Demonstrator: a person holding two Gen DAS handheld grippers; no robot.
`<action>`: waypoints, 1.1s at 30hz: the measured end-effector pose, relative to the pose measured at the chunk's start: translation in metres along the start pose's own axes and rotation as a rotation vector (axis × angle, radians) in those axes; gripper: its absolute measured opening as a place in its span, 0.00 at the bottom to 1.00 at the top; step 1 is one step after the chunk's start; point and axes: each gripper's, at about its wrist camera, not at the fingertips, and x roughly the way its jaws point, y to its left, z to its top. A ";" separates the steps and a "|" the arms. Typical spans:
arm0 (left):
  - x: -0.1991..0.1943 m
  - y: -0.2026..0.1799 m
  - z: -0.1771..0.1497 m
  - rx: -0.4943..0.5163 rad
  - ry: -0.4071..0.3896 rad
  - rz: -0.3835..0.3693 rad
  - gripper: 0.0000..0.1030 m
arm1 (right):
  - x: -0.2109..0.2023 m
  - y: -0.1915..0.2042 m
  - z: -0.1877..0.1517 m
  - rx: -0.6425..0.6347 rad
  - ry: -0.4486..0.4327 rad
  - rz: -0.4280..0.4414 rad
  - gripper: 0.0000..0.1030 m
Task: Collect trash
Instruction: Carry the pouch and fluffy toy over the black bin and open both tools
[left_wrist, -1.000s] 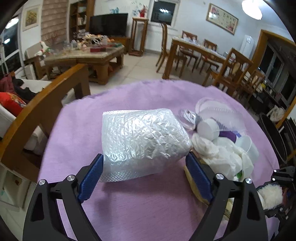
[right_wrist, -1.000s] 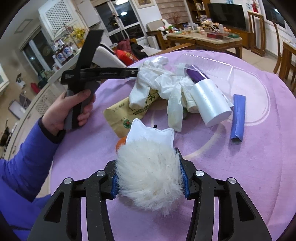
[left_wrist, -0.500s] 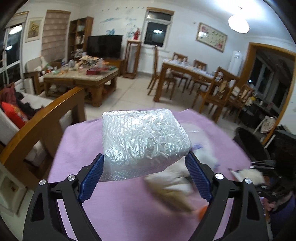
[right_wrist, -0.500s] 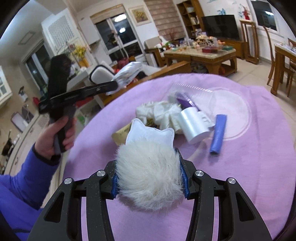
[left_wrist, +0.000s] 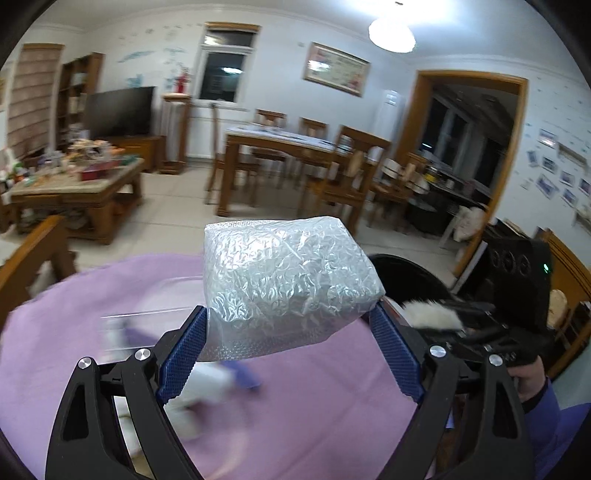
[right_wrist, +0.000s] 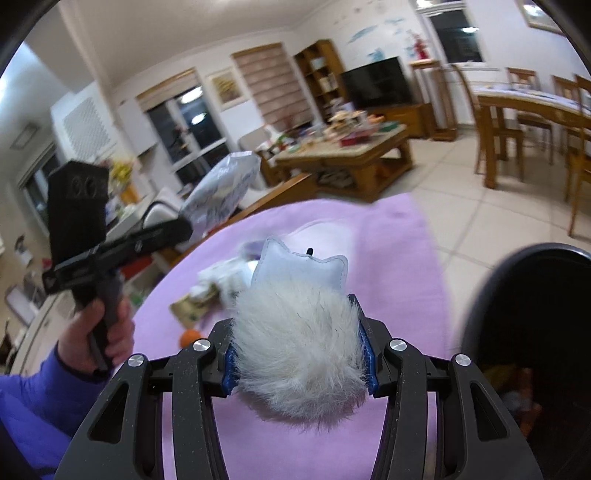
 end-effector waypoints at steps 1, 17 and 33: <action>0.008 -0.009 0.000 0.009 0.009 -0.015 0.84 | -0.007 -0.010 -0.001 0.013 -0.010 -0.017 0.48; 0.161 -0.118 -0.008 0.059 0.221 -0.259 0.84 | -0.083 -0.173 -0.044 0.263 -0.087 -0.260 0.48; 0.204 -0.145 -0.024 0.132 0.331 -0.218 0.85 | -0.076 -0.211 -0.072 0.337 -0.058 -0.274 0.48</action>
